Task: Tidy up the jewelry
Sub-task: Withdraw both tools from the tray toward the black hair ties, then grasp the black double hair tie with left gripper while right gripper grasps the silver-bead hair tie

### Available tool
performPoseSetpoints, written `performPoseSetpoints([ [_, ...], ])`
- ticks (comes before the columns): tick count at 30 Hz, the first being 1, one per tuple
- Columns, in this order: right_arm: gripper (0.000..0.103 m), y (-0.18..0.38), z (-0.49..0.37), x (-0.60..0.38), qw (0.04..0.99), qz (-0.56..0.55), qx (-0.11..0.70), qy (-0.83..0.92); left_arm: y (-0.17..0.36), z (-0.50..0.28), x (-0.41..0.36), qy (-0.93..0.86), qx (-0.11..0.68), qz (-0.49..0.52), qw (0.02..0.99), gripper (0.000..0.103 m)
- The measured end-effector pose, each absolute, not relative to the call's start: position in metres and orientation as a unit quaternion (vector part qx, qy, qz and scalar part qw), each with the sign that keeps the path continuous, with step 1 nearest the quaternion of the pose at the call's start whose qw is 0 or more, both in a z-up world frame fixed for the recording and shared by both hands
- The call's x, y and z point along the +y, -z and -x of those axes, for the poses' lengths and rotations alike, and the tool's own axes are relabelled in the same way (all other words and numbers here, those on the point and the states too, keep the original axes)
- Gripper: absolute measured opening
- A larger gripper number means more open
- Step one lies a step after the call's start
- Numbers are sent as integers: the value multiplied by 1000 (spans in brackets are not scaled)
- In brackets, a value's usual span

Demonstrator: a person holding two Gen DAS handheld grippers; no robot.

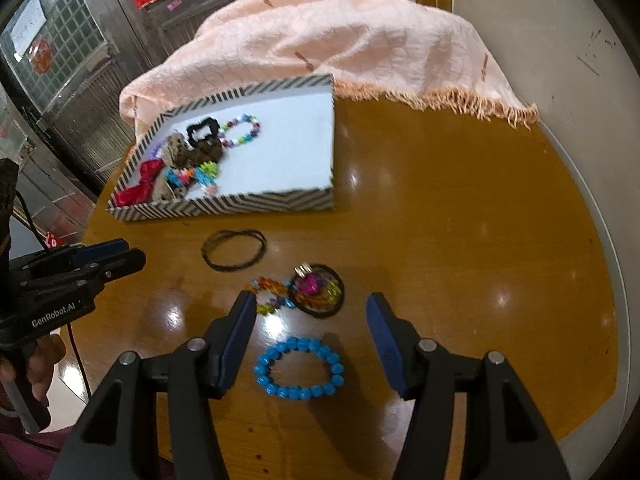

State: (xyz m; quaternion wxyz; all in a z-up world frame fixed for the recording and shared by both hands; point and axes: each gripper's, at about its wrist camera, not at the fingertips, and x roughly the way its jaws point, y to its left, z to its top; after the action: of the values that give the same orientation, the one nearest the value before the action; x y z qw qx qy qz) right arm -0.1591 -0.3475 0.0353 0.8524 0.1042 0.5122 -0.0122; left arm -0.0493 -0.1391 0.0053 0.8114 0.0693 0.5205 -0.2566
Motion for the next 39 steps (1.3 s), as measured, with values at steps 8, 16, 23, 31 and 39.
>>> performPoseSetpoints([
  [8,60,-11,157,-346,846,-92,525,-8,23,37,-153,254,553,-59,791,21],
  [16,58,4,138,-340,842,-65,535,-29,35,20,-162,238,562,-54,790,21],
  [23,33,-1,128,-332,843,-61,530,-65,39,11,-175,227,559,-65,795,21],
  [31,23,12,121,-324,831,-49,547,-85,44,8,-185,217,559,-79,796,21],
  [39,6,16,120,-329,832,-58,545,-88,46,11,-194,242,550,-89,795,0],
])
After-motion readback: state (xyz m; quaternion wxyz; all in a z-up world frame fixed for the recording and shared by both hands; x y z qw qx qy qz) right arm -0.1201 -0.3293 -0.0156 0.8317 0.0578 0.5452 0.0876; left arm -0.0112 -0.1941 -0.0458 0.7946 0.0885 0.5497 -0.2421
